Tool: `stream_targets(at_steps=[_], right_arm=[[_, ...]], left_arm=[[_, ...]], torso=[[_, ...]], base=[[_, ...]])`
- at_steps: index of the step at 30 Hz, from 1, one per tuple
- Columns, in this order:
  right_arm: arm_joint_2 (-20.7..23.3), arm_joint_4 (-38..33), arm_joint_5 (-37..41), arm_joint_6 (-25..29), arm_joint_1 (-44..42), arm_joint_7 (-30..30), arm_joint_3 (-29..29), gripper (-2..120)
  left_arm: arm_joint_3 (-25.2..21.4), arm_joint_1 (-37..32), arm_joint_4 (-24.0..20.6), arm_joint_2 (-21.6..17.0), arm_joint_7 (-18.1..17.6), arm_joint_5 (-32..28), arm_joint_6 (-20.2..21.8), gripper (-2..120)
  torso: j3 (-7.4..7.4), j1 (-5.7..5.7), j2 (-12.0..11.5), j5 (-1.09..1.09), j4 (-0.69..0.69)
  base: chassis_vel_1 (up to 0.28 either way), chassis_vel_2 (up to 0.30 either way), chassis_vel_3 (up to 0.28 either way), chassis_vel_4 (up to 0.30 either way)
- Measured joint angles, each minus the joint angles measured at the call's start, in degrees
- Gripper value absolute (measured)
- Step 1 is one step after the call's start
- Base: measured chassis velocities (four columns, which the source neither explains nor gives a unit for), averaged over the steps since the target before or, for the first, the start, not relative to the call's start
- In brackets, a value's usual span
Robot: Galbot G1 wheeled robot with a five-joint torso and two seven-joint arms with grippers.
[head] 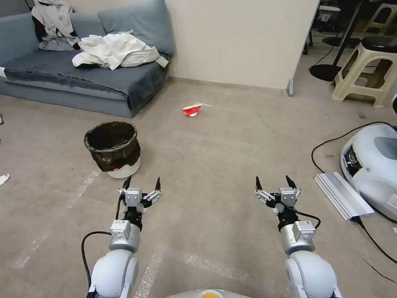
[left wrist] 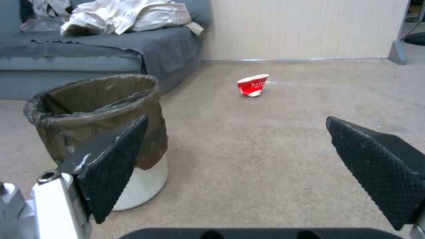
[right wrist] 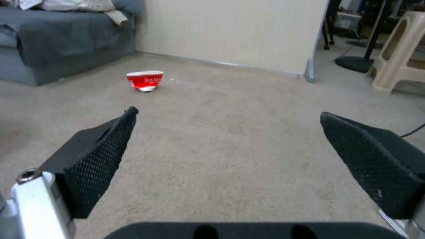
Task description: Pick up the trash can from the floor.
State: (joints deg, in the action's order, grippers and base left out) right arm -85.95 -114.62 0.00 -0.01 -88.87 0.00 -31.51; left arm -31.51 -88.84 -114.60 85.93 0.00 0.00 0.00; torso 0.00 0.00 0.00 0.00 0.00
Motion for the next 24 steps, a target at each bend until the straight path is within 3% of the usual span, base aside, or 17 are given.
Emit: stream_targets(at_steps=[5,8,9,12,19,24], right_arm=[[-0.1,-0.8,0.1,-0.2,-0.4,0.0,-0.1,100],[-0.7,-4.8,0.5,-1.6,-2.3,0.6,-0.6,100],[-1.2,-7.3,0.8,-2.6,-3.6,1.0,-0.8,100],[-1.9,-11.6,1.3,-4.1,-5.7,1.7,-1.4,100],[-3.9,-23.8,2.7,-8.7,-11.7,3.7,-2.9,100],[-3.7,-24.5,3.1,-10.9,-13.2,3.7,-2.8,100]], left_arm=[[-0.2,-0.9,-2.1,-0.6,-0.3,-0.1,0.2,100],[-0.3,-1.9,-4.0,-1.1,-0.7,-0.2,0.6,100],[-0.7,-3.0,-6.6,-1.9,-1.5,-0.3,1.0,100],[-1.2,-4.8,-10.2,-2.9,-2.6,-0.6,1.7,100],[-2.7,-10.2,-22.0,-6.4,-6.3,-1.3,3.7,100],[-3.5,-12.7,-27.3,-8.1,-7.9,-1.7,4.7,100]], torso=[[0.0,0.0,0.0,0.03,0.02],[-0.01,0.0,0.0,-0.07,-0.01],[-0.01,0.0,0.0,0.06,0.0],[-0.01,0.0,0.0,-0.04,0.0],[-0.01,0.0,0.0,-0.01,-0.01],[-0.01,-0.01,0.0,0.05,-0.01]], base=[[0.0,0.0,0.0,0.0],[0.0,0.0,0.0,0.0],[0.0,0.0,0.0,0.0],[0.0,0.0,0.0,0.0],[0.0,0.0,0.0,0.0],[0.0,0.0,0.0,0.0]])
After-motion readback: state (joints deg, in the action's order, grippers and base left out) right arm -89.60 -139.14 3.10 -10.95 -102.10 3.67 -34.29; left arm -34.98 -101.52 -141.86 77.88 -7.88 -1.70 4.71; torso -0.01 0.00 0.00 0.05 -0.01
